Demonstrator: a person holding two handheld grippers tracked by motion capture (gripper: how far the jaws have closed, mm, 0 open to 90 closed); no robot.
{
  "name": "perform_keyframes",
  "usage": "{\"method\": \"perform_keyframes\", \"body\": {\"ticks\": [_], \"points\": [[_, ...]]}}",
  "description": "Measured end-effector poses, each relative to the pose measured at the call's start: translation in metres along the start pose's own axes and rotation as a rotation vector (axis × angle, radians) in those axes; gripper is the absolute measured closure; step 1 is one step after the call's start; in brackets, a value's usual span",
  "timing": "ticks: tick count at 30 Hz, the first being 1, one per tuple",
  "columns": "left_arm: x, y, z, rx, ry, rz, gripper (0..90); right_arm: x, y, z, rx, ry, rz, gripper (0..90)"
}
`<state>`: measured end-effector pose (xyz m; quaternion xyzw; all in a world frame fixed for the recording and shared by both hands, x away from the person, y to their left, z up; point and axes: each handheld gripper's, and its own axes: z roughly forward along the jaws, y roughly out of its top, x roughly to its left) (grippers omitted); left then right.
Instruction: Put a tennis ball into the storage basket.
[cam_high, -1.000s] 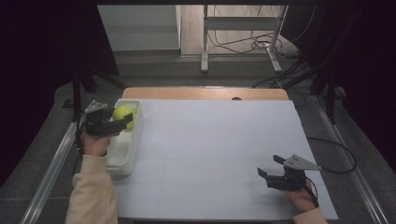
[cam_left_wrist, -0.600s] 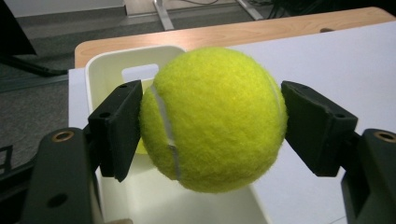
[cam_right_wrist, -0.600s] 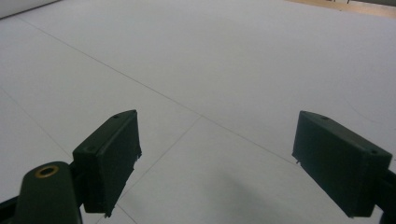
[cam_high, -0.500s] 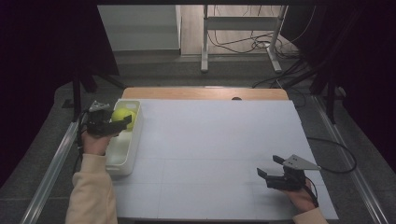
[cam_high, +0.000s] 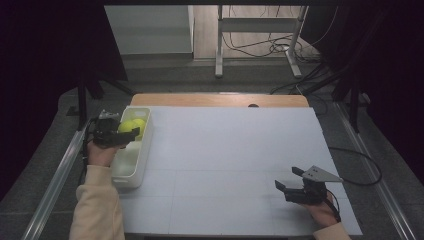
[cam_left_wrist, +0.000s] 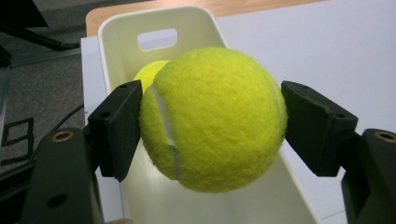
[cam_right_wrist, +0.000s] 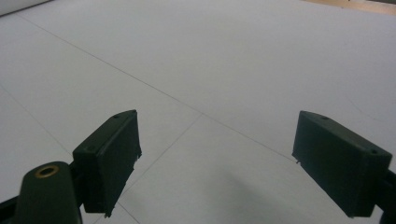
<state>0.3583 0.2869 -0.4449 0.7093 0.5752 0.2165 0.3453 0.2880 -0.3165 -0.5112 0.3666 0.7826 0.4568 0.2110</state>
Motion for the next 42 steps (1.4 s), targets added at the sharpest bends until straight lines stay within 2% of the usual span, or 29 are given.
{"method": "perform_keyframes", "body": {"ticks": [7,18,19,21,23,26,28,29,32,35,36,38,42], "points": [[0.0,0.0,0.0,0.016,0.001,0.002,25.2,0.0,0.0,0.0,0.002,-0.001,0.002,15.4],[0.001,0.0,-0.001,0.011,0.007,-0.001,24.8,0.0,0.0,-0.001,-0.002,-0.001,0.003,15.4],[0.001,0.0,-0.001,0.007,0.014,0.001,24.2,0.0,0.0,-0.001,-0.002,-0.001,0.003,15.4],[0.0,0.001,-0.001,-0.001,0.03,-0.006,16.8,0.0,0.0,-0.001,-0.001,0.0,0.002,15.4],[-0.001,0.002,-0.003,-0.006,0.019,-0.003,12.1,0.0,0.0,-0.001,-0.001,0.0,0.002,15.4],[-0.003,0.003,-0.006,-0.038,0.009,0.001,10.7,0.0,0.0,-0.001,-0.002,0.0,0.0,15.4],[-0.005,0.005,-0.009,-0.073,-0.022,0.009,10.4,0.0,0.0,-0.001,-0.001,0.0,0.0,15.4],[-0.005,0.005,-0.009,-0.073,-0.022,0.009,10.3,0.0,0.0,-0.001,-0.002,0.0,0.0,15.4],[-0.01,0.006,-0.013,-0.127,-0.089,0.02,10.1,0.0,0.0,-0.001,-0.003,-0.001,0.0,15.4],[-0.018,0.005,-0.018,-0.16,-0.136,0.031,10.1,0.0,0.0,0.0,0.001,0.001,-0.002,15.4],[-0.018,0.005,-0.018,-0.16,-0.136,0.031,10.1,0.0,0.0,0.001,0.001,0.003,-0.003,15.4],[-0.025,0.004,-0.019,-0.174,-0.189,0.039,10.2,0.0,0.0,0.001,0.0,0.007,0.0,15.4],[-0.042,0.003,-0.019,-0.172,-0.244,0.094,9.9,-0.002,0.001,0.004,-0.004,0.012,0.01,15.4]]}}
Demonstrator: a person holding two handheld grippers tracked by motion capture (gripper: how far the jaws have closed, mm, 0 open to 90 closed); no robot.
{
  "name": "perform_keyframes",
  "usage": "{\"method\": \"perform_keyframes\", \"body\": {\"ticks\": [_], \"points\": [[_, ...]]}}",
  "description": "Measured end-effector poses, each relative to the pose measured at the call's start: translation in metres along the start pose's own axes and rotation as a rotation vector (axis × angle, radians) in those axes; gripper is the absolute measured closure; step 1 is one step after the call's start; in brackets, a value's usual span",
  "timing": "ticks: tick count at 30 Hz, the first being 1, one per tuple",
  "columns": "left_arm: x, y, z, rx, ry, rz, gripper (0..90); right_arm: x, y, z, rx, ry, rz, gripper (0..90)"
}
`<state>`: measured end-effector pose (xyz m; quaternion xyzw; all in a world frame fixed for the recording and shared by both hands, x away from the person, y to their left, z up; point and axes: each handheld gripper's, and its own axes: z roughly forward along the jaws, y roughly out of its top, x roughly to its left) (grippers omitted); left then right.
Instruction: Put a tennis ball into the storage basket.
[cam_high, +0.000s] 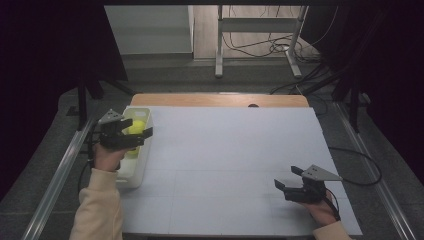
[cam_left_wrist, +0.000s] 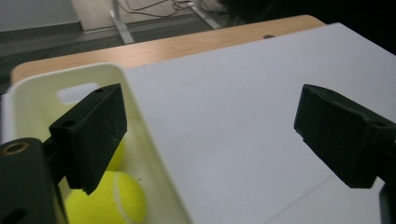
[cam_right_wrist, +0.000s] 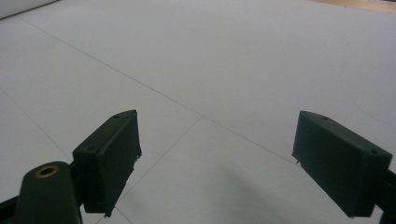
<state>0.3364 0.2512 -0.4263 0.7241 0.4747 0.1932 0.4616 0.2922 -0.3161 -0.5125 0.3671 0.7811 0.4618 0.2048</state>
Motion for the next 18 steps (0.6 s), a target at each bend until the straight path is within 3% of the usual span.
{"method": "perform_keyframes", "body": {"ticks": [6,18], "points": [[-0.019,-0.001,0.005,-0.009,-0.053,0.04,10.1,0.0,0.0,0.001,0.001,0.011,-0.001,15.4],[-0.035,-0.011,0.003,-0.057,-0.133,0.028,11.2,-0.001,0.0,-0.002,-0.006,0.036,0.007,15.4]]}}
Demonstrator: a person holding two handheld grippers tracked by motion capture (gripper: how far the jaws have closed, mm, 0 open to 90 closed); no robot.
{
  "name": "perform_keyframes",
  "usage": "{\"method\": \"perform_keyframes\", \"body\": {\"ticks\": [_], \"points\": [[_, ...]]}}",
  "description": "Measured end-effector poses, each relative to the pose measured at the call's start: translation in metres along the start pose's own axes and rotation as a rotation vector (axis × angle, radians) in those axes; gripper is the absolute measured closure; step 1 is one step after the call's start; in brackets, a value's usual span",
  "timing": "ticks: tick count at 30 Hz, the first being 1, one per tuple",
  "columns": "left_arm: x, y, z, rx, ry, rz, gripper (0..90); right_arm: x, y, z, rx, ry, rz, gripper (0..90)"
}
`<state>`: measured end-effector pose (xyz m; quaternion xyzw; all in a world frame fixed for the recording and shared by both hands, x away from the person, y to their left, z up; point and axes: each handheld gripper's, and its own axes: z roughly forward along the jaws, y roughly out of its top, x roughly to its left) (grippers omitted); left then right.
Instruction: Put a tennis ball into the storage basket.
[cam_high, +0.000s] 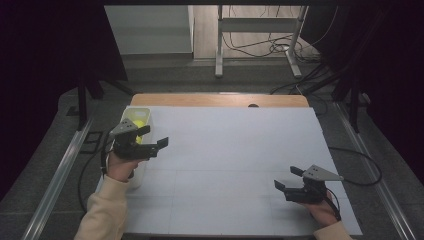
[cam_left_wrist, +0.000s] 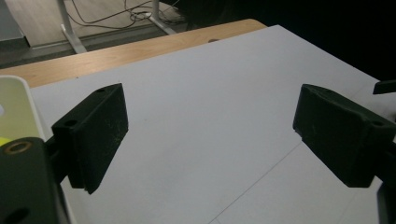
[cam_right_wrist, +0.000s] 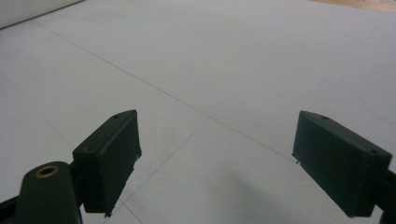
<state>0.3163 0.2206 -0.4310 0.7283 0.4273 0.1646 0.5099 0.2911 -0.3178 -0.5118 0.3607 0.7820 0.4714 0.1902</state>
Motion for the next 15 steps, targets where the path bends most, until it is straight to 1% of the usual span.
{"method": "perform_keyframes", "body": {"ticks": [7,15], "points": [[-0.003,-0.007,-0.005,-0.006,-0.024,-0.001,11.7,0.002,0.0,0.0,0.008,-0.011,-0.009,15.4],[-0.016,-0.014,-0.005,0.005,-0.055,0.034,11.9,0.002,0.0,0.0,0.011,-0.018,-0.015,15.4]]}}
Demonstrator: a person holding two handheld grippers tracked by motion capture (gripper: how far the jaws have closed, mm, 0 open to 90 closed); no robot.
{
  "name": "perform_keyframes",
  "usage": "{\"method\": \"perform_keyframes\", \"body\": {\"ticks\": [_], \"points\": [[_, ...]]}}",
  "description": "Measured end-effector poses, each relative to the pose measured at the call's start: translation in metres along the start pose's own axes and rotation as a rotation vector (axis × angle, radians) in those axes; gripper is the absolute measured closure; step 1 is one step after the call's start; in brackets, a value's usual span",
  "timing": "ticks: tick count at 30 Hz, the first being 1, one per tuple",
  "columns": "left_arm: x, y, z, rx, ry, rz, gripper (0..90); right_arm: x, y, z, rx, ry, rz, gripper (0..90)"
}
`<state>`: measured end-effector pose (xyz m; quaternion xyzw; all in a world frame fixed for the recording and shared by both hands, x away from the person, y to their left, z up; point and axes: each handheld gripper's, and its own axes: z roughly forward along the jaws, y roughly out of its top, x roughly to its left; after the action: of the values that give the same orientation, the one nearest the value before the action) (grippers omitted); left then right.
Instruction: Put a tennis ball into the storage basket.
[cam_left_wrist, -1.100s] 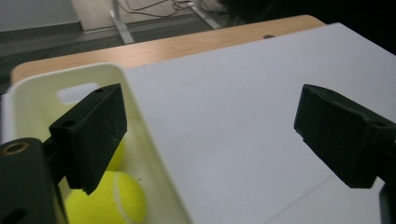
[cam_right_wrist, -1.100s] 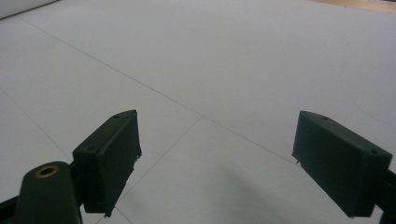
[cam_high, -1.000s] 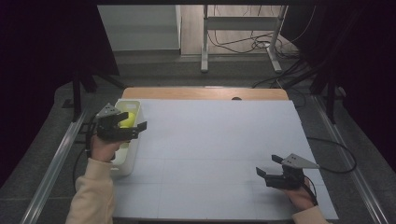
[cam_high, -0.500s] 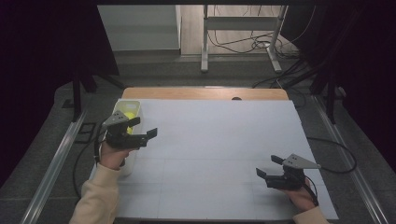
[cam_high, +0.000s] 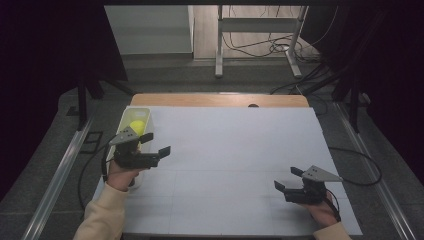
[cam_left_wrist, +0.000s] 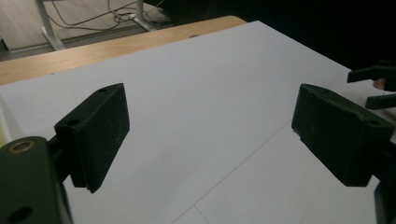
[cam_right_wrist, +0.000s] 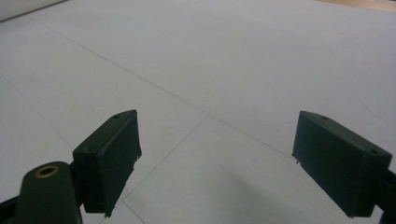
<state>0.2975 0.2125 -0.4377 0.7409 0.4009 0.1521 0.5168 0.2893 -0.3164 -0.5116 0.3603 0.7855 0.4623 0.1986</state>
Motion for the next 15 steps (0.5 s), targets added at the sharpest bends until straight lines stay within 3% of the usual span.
{"method": "perform_keyframes", "body": {"ticks": [8,15], "points": [[-0.01,-0.005,0.003,0.008,-0.029,0.013,11.9,-0.004,-0.002,0.0,-0.003,0.002,0.034,15.4],[-0.019,-0.016,0.008,0.03,-0.044,0.027,11.9,-0.006,-0.003,0.0,-0.003,0.01,0.034,15.4]]}}
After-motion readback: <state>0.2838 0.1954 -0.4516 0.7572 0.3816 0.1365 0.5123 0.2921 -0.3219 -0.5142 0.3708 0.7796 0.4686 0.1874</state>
